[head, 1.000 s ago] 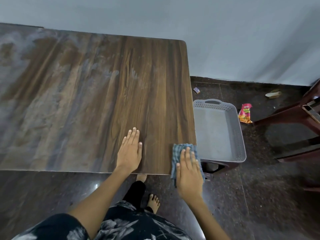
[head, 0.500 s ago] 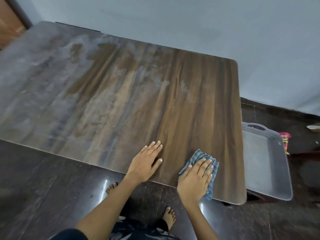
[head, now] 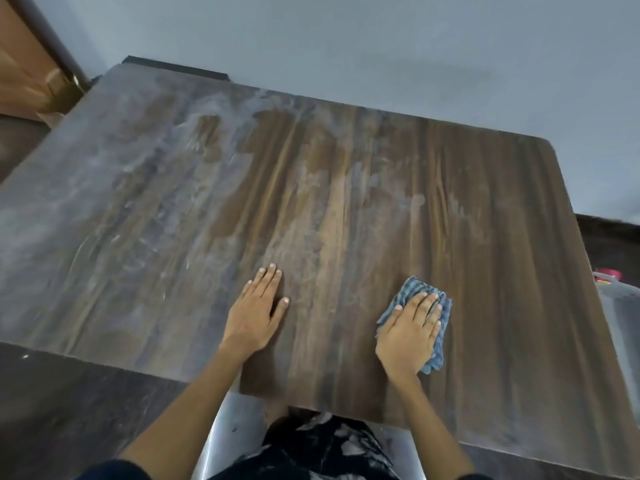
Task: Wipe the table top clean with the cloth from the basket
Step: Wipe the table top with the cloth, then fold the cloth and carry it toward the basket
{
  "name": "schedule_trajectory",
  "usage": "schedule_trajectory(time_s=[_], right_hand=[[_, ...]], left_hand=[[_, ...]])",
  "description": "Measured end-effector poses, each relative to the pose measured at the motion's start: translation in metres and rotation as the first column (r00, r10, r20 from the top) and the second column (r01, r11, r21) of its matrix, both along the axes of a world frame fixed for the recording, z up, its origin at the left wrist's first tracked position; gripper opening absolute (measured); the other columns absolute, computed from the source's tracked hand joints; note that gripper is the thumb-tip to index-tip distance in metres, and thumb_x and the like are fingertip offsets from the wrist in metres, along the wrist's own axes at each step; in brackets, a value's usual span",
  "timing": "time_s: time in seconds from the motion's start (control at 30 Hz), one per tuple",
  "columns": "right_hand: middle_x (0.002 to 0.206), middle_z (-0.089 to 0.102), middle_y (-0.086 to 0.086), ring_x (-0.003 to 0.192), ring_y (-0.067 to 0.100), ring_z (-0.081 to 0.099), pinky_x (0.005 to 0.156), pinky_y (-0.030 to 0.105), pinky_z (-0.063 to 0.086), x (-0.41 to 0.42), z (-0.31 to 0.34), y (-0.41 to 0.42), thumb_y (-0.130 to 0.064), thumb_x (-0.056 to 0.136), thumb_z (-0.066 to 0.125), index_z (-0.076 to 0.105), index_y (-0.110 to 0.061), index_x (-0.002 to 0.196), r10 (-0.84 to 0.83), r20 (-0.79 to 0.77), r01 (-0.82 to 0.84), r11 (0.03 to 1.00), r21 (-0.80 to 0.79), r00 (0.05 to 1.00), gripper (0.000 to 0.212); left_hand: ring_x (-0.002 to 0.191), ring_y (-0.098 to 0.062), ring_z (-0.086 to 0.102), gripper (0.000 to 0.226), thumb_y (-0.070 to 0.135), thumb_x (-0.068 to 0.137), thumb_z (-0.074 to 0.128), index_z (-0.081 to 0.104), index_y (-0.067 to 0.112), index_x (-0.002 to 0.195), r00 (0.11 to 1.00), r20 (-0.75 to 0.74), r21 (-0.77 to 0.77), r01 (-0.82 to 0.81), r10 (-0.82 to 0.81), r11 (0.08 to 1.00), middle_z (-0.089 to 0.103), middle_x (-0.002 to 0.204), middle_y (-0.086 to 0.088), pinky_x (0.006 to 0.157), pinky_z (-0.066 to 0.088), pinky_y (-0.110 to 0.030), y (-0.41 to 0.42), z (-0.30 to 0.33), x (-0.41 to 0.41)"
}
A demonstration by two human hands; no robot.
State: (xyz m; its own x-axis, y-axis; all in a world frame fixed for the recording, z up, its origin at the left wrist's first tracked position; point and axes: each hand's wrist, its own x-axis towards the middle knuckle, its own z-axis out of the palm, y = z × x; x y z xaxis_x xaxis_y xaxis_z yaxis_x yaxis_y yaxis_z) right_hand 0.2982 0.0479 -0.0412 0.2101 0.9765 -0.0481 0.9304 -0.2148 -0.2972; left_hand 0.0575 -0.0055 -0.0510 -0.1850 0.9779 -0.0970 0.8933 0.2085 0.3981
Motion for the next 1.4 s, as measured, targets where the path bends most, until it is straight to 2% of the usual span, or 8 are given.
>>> schedule_trajectory(time_s=[0.17,0.57,0.77,0.97,1.03,1.1,1.23,1.4], right_hand=[[0.155,0.017,0.024,0.144,0.036,0.016,0.117,0.046,0.014,-0.006,0.003,0.052,-0.024,0.102,0.029,0.018,0.005,0.146,0.028,0.064,-0.027,1.000,-0.016,0.998,0.054],[0.157,0.008,0.020,0.146,0.032,0.007,0.118,0.041,0.005,-0.171,-0.001,0.245,-0.026,0.102,0.023,0.010,0.002,0.148,0.174,0.078,-0.173,0.985,-0.028,0.982,0.055],[0.159,0.005,0.014,0.147,0.028,0.001,0.118,0.040,0.001,-0.300,-0.007,0.200,-0.027,0.101,0.024,0.005,-0.003,0.150,0.424,-0.051,-0.425,0.905,-0.004,0.904,0.057],[0.159,-0.005,0.011,0.147,0.023,-0.009,0.118,0.034,-0.007,-0.323,0.005,0.168,-0.022,0.101,0.030,0.003,-0.006,0.150,0.440,-0.257,-0.475,0.875,-0.092,0.860,0.058],[0.159,0.007,0.010,0.147,0.022,0.001,0.119,0.030,0.002,-0.319,0.016,0.160,-0.011,0.098,0.042,0.022,-0.006,0.148,0.387,-0.532,-0.487,0.872,-0.056,0.753,0.055],[0.152,0.030,0.009,0.141,0.019,0.027,0.115,0.025,0.022,-0.307,0.024,0.148,0.004,0.088,0.052,0.042,-0.006,0.140,0.233,-0.733,-0.300,0.953,0.042,0.639,0.054],[0.132,0.042,0.004,0.119,0.016,0.044,0.093,0.020,0.038,-0.274,0.026,0.138,-0.014,0.081,0.068,0.043,-0.015,0.138,0.005,-0.531,0.008,1.000,0.021,0.847,0.063],[0.119,0.060,0.007,0.110,0.020,0.058,0.092,0.032,0.047,-0.274,0.034,0.151,-0.039,0.081,0.071,0.044,-0.007,0.133,-0.059,-0.623,-0.163,0.942,-0.294,0.780,0.067]], left_hand=[[0.140,-0.005,-0.005,0.058,0.040,0.099,0.030,0.014,0.013,0.148,0.999,0.042,0.036,-0.023,0.022,0.999,0.008,0.157,0.003,0.115,0.000,-0.025,0.036,0.001,-0.023],[0.140,-0.005,-0.004,0.056,0.037,0.099,0.032,0.017,0.015,0.148,0.997,0.049,0.071,-0.058,0.054,0.996,0.004,0.153,0.008,0.114,-0.002,-0.022,0.108,-0.005,-0.089],[0.143,-0.020,0.016,0.050,0.022,0.099,0.037,0.026,0.002,0.144,0.946,0.177,0.124,-0.297,0.273,0.947,0.022,0.154,-0.011,0.116,0.008,-0.032,0.134,0.003,-0.135],[0.143,-0.018,0.017,0.048,0.026,0.101,0.030,0.027,0.004,0.144,0.948,0.241,0.077,-0.231,0.207,0.970,0.023,0.154,-0.009,0.117,0.011,-0.032,0.154,0.015,-0.165],[0.142,-0.019,0.021,0.048,0.027,0.101,0.032,0.031,0.005,0.143,0.951,0.268,0.078,-0.183,0.157,0.980,0.028,0.152,-0.009,0.117,0.014,-0.033,0.159,0.021,-0.163],[0.139,-0.021,0.029,0.049,0.030,0.099,0.039,0.037,0.005,0.140,0.952,0.269,0.076,-0.171,0.145,0.982,0.037,0.148,-0.010,0.114,0.022,-0.033,0.161,0.024,-0.161],[0.115,-0.027,0.047,0.040,0.029,0.091,0.053,0.048,0.006,0.124,0.961,0.198,0.077,-0.209,0.191,0.975,0.053,0.125,-0.011,0.095,0.038,-0.037,0.169,0.028,-0.157],[0.104,-0.032,0.058,0.042,0.026,0.084,0.066,0.049,0.001,0.114,0.782,0.486,-0.190,-0.341,0.390,0.921,0.060,0.113,-0.016,0.083,0.046,-0.039,0.183,0.034,-0.156]])
